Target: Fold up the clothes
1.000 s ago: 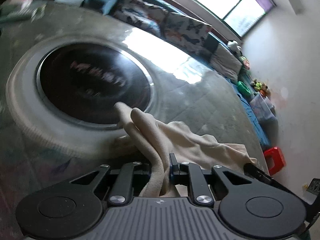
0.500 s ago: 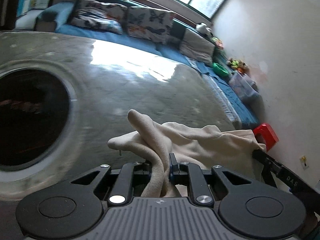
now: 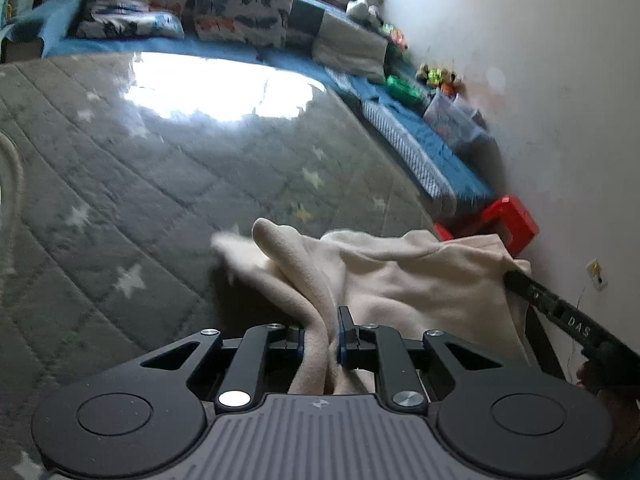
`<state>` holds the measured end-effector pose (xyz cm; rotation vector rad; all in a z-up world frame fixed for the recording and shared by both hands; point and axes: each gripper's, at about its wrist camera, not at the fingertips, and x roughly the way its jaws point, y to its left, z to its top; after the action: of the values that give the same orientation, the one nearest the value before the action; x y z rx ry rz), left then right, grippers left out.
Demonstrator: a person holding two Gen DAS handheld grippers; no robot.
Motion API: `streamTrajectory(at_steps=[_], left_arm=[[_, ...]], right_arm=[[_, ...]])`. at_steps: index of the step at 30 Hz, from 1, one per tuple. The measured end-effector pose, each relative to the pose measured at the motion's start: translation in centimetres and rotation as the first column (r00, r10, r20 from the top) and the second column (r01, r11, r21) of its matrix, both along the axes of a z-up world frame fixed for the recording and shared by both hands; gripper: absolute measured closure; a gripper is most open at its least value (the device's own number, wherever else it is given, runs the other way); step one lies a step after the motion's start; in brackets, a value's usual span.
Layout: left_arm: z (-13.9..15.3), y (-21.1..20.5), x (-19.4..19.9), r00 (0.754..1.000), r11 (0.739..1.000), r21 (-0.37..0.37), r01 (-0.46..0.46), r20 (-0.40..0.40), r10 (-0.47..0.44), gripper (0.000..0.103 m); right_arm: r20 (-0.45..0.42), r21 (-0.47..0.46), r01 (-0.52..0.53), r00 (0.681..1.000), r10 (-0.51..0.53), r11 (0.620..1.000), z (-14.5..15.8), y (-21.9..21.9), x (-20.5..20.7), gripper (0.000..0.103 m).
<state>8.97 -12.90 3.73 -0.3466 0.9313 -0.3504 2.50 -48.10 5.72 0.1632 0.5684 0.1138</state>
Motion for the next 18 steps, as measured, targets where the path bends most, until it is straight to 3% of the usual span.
streamTrajectory(at_steps=[4, 9, 18], left_arm=[[-1.6, -0.3, 0.3, 0.999, 1.0, 0.023, 0.005, -0.047, -0.003, 0.087], [-2.1, 0.5, 0.2, 0.998, 1.0, -0.02, 0.003, -0.065, -0.004, 0.087], [-1.8, 0.6, 0.0, 0.997, 0.999, -0.019, 0.029, -0.067, -0.03, 0.085]], right_arm=[[-0.05, -0.018, 0.025, 0.998, -0.026, 1.0, -2.3, -0.9, 0.4, 0.094], [-0.099, -0.011, 0.045, 0.994, -0.045, 0.999, -4.6, -2.0, 0.7, 0.094], [-0.133, -0.033, 0.028, 0.991, -0.033, 0.999, -5.3, -1.7, 0.1, 0.094]])
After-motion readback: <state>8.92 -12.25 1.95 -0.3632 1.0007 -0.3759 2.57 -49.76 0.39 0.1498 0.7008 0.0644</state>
